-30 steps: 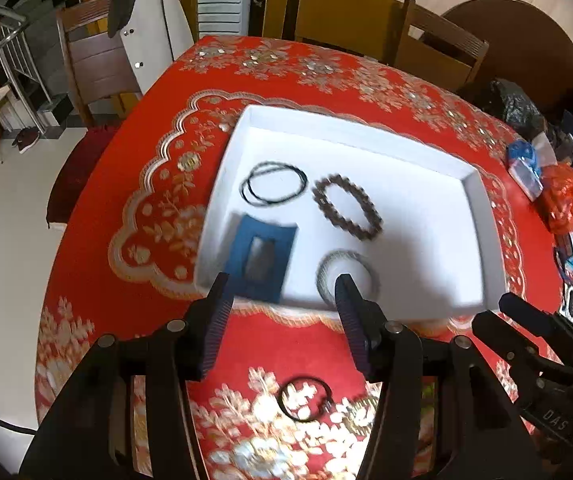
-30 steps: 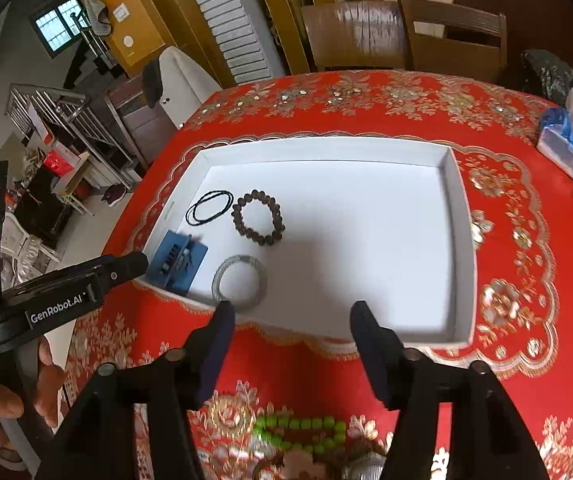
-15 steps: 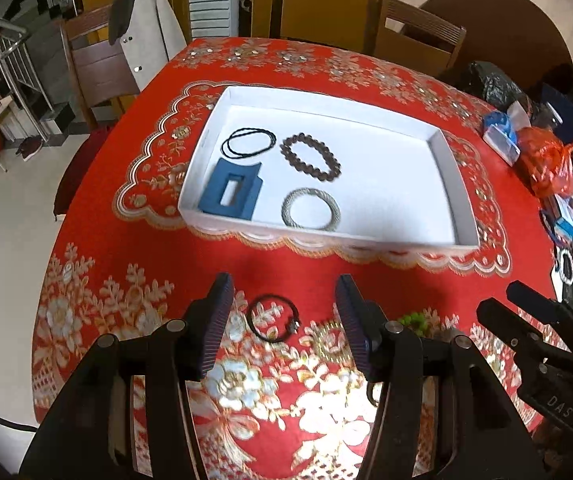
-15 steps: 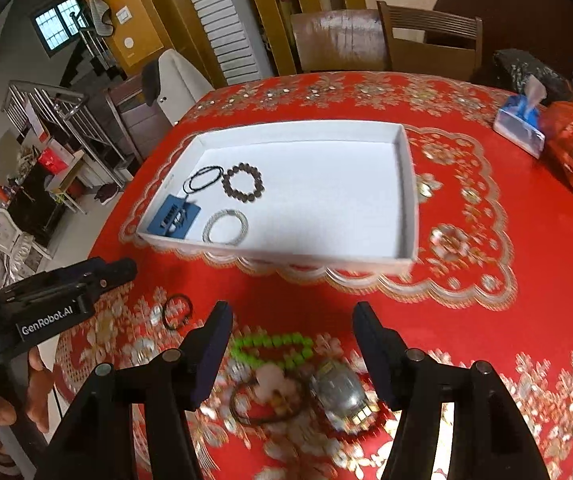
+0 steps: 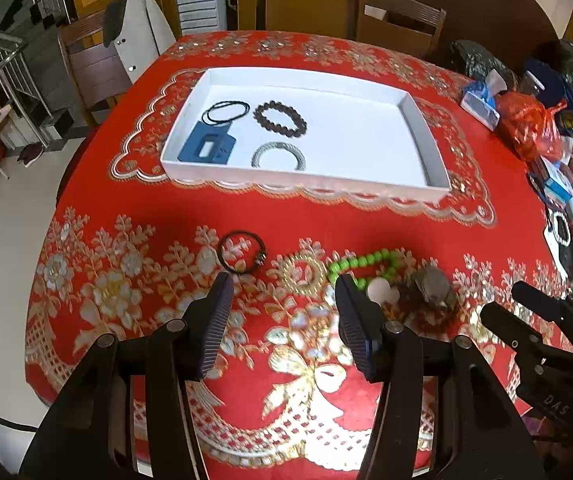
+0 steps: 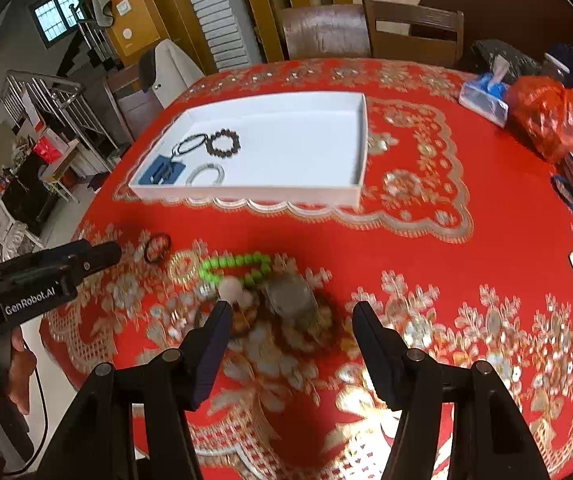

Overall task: Organize jewelry
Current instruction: 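Withdraw both tools from the tray back over the jewelry pile, then grasp the wristwatch with the right tool while the left tool grasps the black ring band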

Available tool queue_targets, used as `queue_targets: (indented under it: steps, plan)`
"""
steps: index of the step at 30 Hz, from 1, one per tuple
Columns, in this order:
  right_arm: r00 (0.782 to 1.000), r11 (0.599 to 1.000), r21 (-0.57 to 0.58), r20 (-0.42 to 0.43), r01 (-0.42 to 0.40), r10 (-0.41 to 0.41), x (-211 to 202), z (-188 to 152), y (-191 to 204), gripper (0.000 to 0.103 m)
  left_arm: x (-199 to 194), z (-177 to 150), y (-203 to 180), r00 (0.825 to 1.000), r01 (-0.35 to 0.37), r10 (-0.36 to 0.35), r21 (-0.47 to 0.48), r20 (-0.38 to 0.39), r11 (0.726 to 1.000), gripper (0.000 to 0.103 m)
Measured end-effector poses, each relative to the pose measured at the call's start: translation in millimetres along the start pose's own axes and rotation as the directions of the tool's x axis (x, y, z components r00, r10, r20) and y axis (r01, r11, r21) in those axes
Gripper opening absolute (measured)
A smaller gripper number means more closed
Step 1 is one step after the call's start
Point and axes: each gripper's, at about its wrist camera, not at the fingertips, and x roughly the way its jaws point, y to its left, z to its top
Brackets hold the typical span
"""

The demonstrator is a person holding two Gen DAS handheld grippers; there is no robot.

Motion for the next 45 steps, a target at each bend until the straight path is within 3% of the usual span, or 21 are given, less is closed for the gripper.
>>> queue_targets:
  steps: [11, 18, 30, 37, 38, 39, 41, 45]
  plan:
    - [0.999, 0.999, 0.041, -0.035, 0.010, -0.008, 0, -36, -24, 0.060, 8, -29, -2, 0.998, 0.033, -0.033, -0.008, -0.061, 0.999, 0.053]
    - [0.999, 0.998, 0.048, -0.025, -0.040, 0.041, 13, -27, -29, 0.060, 27, -41, 0, 0.989, 0.076, -0.078, -0.021, -0.126, 0.997, 0.053]
    - [0.996, 0.988, -0.143, -0.075, -0.051, 0.040, 69, 3, -5, 0.060, 41, -41, 28, 0.984, 0.072, -0.085, -0.085, -0.157, 0.994, 0.053]
    - [0.995, 0.979, -0.195, -0.090, -0.052, 0.035, 86, 11, 0, 0.060, 50, -37, 38, 0.977, 0.098, -0.115, -0.102, -0.178, 0.990, 0.053]
    - [0.995, 0.979, -0.195, -0.091, -0.052, 0.035, 87, 12, -1, 0.059, 51, -36, 38, 0.976, 0.102, -0.119, -0.102, -0.181, 0.990, 0.053]
    - [0.995, 0.979, -0.193, -0.091, -0.058, 0.041, 88, 13, -1, 0.049, 53, -35, 38, 0.975, 0.110, -0.128, -0.104, -0.184, 0.988, 0.053]
    - [0.994, 0.980, -0.183, -0.089, -0.081, 0.066, 88, 15, -2, 0.038, 56, -32, 38, 0.972, 0.122, -0.141, -0.109, -0.189, 0.986, 0.053]
    - [0.993, 0.981, -0.170, -0.081, -0.095, 0.082, 83, 15, -2, 0.036, 62, -22, 46, 0.973, 0.107, -0.134, -0.145, -0.188, 0.984, 0.053]
